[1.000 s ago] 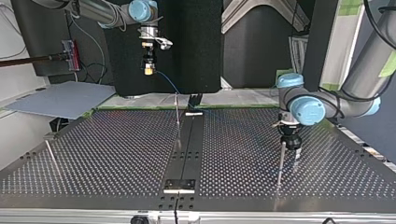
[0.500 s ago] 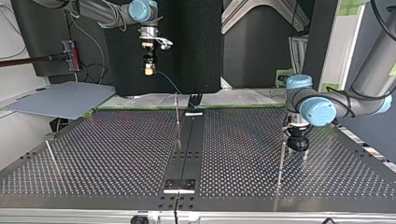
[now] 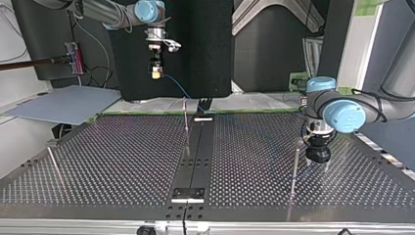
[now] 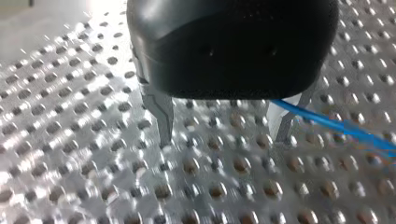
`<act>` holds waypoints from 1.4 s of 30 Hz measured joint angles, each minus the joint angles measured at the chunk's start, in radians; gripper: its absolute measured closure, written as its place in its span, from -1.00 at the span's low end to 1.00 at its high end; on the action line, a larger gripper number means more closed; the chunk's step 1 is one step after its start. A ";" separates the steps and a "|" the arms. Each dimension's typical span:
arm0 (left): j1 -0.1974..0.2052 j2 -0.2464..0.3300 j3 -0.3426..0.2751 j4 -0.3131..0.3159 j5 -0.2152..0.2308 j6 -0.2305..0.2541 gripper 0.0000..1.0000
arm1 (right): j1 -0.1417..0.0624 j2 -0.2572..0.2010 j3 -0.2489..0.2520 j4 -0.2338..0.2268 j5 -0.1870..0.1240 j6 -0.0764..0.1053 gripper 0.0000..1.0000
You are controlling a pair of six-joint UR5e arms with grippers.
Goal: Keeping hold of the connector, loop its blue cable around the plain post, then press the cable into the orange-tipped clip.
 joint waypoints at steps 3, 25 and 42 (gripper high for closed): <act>0.004 0.011 0.000 -0.022 0.024 -0.028 -1.00 | 0.000 0.000 0.000 0.001 0.000 0.000 1.00; 0.014 0.066 -0.001 -0.209 0.032 0.040 -1.00 | 0.000 0.000 0.000 0.003 0.002 0.000 1.00; 0.000 0.107 -0.050 -0.215 0.051 0.075 -1.00 | -0.001 0.000 0.000 -0.002 0.003 0.000 1.00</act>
